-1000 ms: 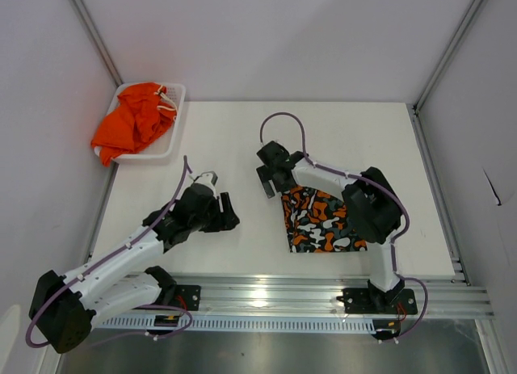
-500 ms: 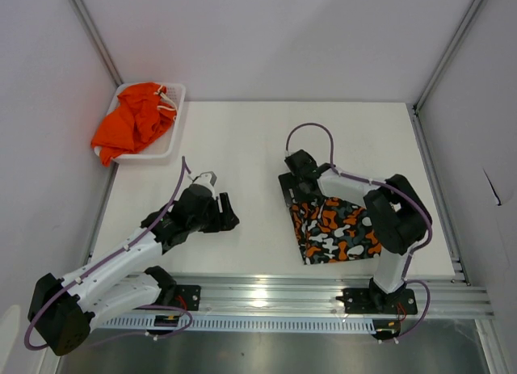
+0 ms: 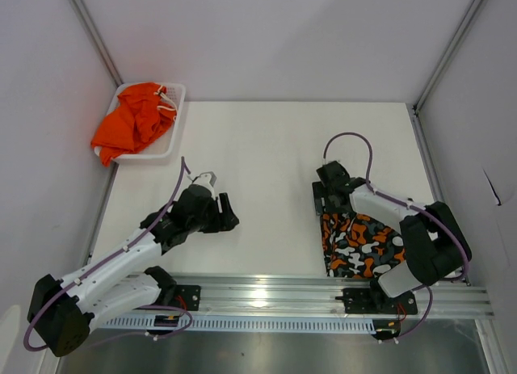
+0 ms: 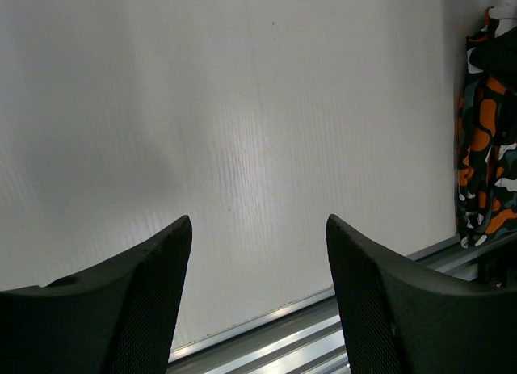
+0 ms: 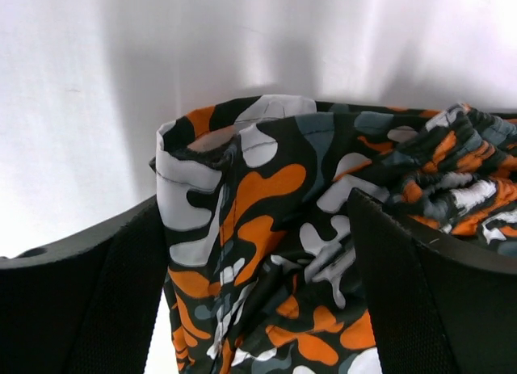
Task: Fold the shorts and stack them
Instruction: Neatly place the folded shorts to the corner, then grab the shorts from the pile
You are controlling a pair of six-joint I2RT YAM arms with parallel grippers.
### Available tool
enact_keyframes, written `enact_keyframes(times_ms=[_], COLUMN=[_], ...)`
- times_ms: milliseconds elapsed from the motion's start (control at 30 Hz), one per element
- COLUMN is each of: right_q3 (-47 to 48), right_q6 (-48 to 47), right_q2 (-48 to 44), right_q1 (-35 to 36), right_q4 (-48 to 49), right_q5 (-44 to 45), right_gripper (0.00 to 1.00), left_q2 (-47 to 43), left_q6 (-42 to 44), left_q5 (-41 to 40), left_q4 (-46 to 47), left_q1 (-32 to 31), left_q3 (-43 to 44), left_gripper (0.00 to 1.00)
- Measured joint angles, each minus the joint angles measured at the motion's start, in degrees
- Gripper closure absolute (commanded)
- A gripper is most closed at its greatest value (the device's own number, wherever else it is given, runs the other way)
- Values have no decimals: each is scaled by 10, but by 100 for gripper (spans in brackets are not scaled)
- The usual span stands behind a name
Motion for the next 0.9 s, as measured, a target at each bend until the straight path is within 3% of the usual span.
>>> enact_keyframes(times_ms=[500,633,767,900], right_q3=[35,105,133,99], right_q6=[37,39,41,49], right_q2=[-5,-31,-83,-121], right_q1=[-7,5,38,68], right_q4=[-54,-70,-36,37], right_q5=[123,113,104,110], right_gripper=[3,1,1,1], left_q2=[10,52,91,132], left_q6=[5,6,14,14], left_q5=[-7,-28,-34,-24], left_q4=[-36,-59,-72,-85], left_q1=[0,14,94,237], left_q3=[40,109,198,270], left_gripper=[27,17,5,4])
